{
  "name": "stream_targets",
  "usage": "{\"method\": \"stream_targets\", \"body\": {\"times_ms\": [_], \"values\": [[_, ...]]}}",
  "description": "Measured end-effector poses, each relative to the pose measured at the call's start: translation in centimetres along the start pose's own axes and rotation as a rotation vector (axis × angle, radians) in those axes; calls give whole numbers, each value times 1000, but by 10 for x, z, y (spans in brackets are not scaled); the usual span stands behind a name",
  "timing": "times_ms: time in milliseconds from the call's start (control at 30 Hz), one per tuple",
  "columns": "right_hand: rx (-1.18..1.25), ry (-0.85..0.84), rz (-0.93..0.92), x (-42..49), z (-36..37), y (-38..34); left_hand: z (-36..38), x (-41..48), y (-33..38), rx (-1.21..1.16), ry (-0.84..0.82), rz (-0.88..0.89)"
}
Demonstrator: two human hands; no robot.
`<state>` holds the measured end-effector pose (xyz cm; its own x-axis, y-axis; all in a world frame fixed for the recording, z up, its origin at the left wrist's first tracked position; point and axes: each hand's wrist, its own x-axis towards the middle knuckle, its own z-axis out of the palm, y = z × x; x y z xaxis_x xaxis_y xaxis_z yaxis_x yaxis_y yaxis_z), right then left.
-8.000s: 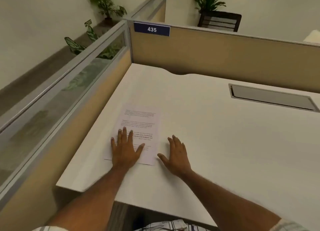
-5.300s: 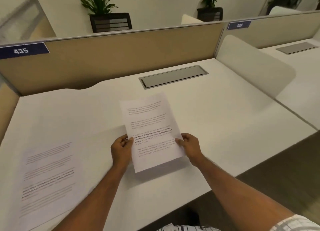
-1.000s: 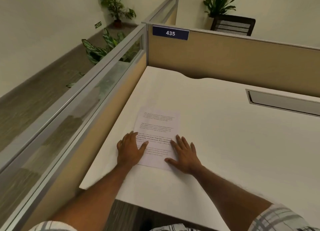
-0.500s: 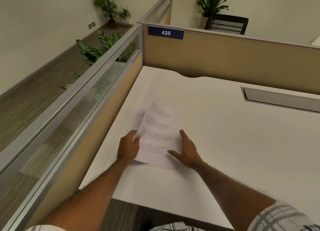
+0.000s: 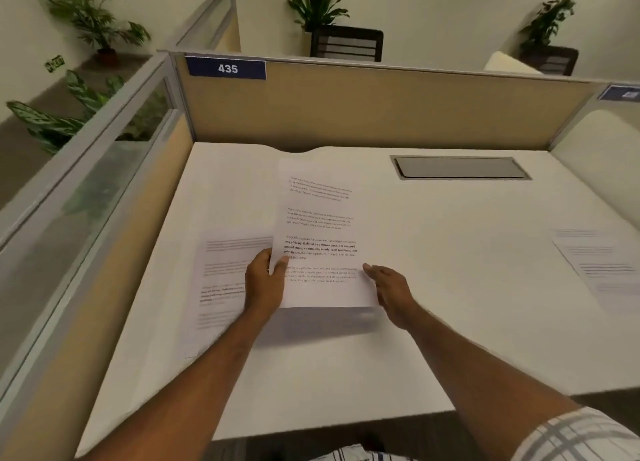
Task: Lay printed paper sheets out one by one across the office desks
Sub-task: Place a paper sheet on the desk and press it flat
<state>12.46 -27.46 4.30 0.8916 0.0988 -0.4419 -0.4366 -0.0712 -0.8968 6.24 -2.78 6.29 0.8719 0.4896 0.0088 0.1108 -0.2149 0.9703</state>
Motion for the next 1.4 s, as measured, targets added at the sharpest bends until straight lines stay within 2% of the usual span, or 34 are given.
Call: {"method": "stream_targets", "body": {"times_ms": [233, 467, 600, 700, 800, 900, 1067, 1167, 1267, 1333, 1400], "values": [[85, 232, -34, -18, -80, 1, 81, -21, 17, -34, -155, -45], [37, 349, -68, -13, -197, 5, 186, -41, 27, -30, -233, -189], [26, 374, -52, -5, -270, 3, 250, -59, 34, -6, -276, -199], [18, 386, -46, 2, -318, 5, 290, -70, 37, 101, -283, -131], [-21, 397, -47, 5, -356, 7, 321, -83, 36, 298, -342, 42], [-53, 389, -43, 11, -384, 9, 342, -90, 32, 597, -477, 251], [-86, 407, -29, 25, -416, 13, 376, -104, 27, 919, -683, 387], [-258, 452, -62, 30, -428, 18, 390, -108, 28, 983, -701, 407], [-602, 491, -247, 33, -436, 28, 399, -110, 31, 1018, -694, 405], [-845, 462, -378, 34, -439, 35, 403, -111, 33, 1034, -687, 409], [-990, 405, -402, 34, -440, 39, 407, -113, 33, 1029, -671, 415]]}}
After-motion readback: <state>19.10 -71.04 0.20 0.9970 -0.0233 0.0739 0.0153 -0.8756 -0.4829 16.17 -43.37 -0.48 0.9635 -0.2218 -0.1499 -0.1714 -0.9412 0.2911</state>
